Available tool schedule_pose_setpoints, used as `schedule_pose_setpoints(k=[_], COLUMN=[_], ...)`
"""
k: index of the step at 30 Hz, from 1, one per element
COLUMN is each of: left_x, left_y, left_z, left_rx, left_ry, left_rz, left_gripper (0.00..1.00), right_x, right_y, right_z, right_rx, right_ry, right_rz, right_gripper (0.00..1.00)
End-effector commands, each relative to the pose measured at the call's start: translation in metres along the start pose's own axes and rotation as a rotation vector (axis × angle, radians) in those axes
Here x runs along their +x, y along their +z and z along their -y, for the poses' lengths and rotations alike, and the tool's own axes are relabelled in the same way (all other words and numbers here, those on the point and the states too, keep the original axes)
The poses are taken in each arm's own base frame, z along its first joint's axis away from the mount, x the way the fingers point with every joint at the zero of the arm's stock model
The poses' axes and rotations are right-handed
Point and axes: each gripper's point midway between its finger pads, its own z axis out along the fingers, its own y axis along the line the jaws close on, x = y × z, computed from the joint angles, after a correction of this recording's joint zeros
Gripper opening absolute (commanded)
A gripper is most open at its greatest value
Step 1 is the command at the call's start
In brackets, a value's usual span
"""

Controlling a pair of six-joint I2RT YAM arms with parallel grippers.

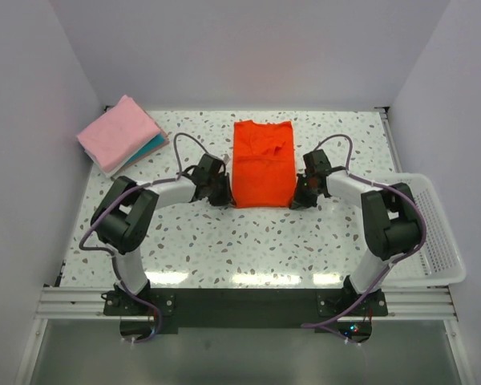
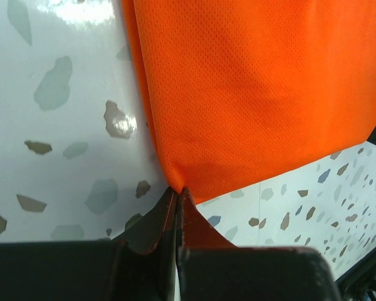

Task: Fold and stack the t-shirts
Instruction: Fold the tshirt

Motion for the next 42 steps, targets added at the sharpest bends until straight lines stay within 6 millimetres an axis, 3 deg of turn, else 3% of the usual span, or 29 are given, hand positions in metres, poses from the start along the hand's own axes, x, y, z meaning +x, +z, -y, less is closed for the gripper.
schedule_pose_setpoints(k=[1,7,8,10,17,23,27,32,36,42], left_x=[0.036,0.065,0.066,0.083,0.130,0.164,0.165,0.149,0.138,0.127], left_y=[-0.009,-0.031,-0.039,-0.049,-0.110,-0.164,-0.197,-0.228,-0.229,-0.209], left_z=[-0.030,-0.035,-0.031,-0.033,-0.010,0.012,0.028,0.048,0.058,0.058], left_rx=[-0.111,-0.104,-0.094,-0.098,-0.022,0.085,0.153,0.203,0.214,0.171], left_ry=[0.010,0.029,0.032,0.042,0.057,0.003,-0.023,-0.012,0.002,0.000], left_rz=[-0.076,-0.097,-0.084,-0.101,-0.107,-0.095,-0.070,-0.026,0.001,0.020], left_gripper=[0.00,0.00,0.00,0.00,0.00,0.00,0.00,0.00,0.00,0.00], right_x=[0.012,0.050,0.051,0.071,0.135,0.165,0.162,0.149,0.129,0.098], right_y=[-0.012,-0.030,-0.042,-0.050,-0.100,-0.155,-0.195,-0.224,-0.234,-0.228], right_z=[0.001,0.011,0.007,0.011,0.006,0.012,0.006,0.003,-0.004,-0.005], right_rx=[-0.013,0.003,-0.015,0.000,-0.030,-0.118,-0.189,-0.184,-0.164,-0.091], right_ry=[-0.018,-0.021,-0.027,-0.031,-0.024,0.000,0.000,-0.027,-0.034,-0.002], right_rz=[-0.003,-0.028,0.004,-0.006,-0.002,0.031,0.081,0.136,0.203,0.309], right_gripper=[0.00,0.00,0.00,0.00,0.00,0.00,0.00,0.00,0.00,0.00])
